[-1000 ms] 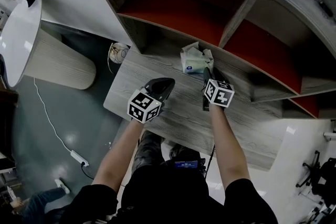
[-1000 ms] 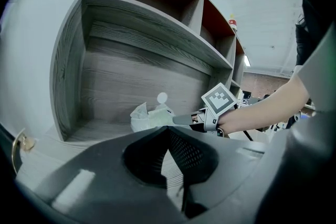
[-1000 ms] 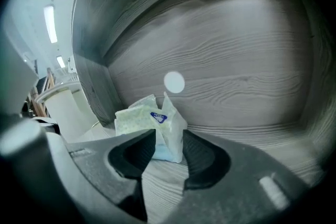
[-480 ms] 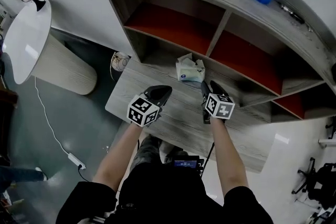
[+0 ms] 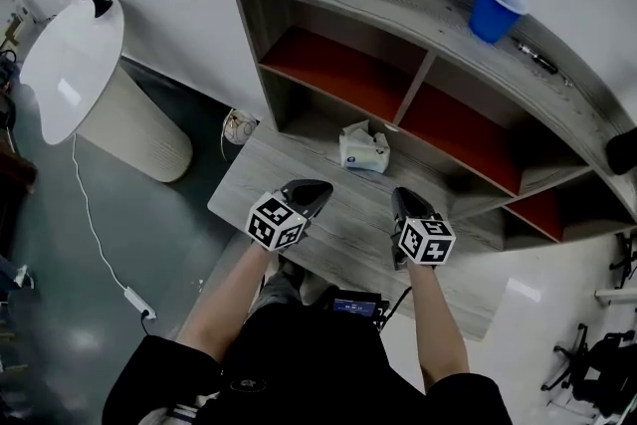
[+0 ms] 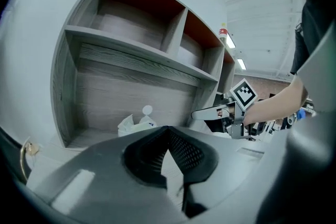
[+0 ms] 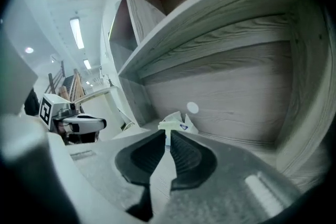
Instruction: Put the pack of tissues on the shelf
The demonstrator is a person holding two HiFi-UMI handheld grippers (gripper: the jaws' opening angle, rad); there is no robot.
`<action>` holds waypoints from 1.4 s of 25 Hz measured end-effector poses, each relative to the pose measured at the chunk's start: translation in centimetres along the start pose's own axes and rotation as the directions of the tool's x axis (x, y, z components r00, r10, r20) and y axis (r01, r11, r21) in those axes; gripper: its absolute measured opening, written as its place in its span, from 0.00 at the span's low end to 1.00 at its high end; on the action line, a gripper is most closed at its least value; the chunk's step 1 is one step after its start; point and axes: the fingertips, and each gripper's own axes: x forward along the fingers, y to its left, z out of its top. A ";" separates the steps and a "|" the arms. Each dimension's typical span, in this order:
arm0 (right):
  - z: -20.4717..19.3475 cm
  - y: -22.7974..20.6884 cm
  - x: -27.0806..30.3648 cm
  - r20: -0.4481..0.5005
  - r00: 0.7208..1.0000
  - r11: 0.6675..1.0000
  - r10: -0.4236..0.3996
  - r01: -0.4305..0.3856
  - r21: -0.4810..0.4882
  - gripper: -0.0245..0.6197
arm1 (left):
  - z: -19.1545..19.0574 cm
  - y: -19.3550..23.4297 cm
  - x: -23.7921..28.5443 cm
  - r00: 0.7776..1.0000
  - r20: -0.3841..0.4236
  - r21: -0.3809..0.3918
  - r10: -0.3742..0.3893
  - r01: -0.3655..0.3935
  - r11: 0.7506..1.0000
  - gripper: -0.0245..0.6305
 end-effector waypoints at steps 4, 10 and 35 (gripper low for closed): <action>-0.1 0.8 -1.6 0.018 1.000 1.000 0.008 -0.008 0.015 0.05 | -0.3 -1.0 -0.7 1.000 0.004 -0.017 -0.008 0.008 1.000 0.04; -1.1 2.1 -3.0 0.006 0.999 0.999 0.042 -0.042 -0.010 0.05 | -1.2 -2.0 -1.0 1.000 0.012 -0.055 0.001 0.000 0.999 0.04; -4.3 3.5 -8.1 0.014 0.992 0.992 0.122 -0.123 0.018 0.05 | -4.2 -9.2 -3.8 0.998 -0.040 -0.058 -0.038 0.036 0.998 0.04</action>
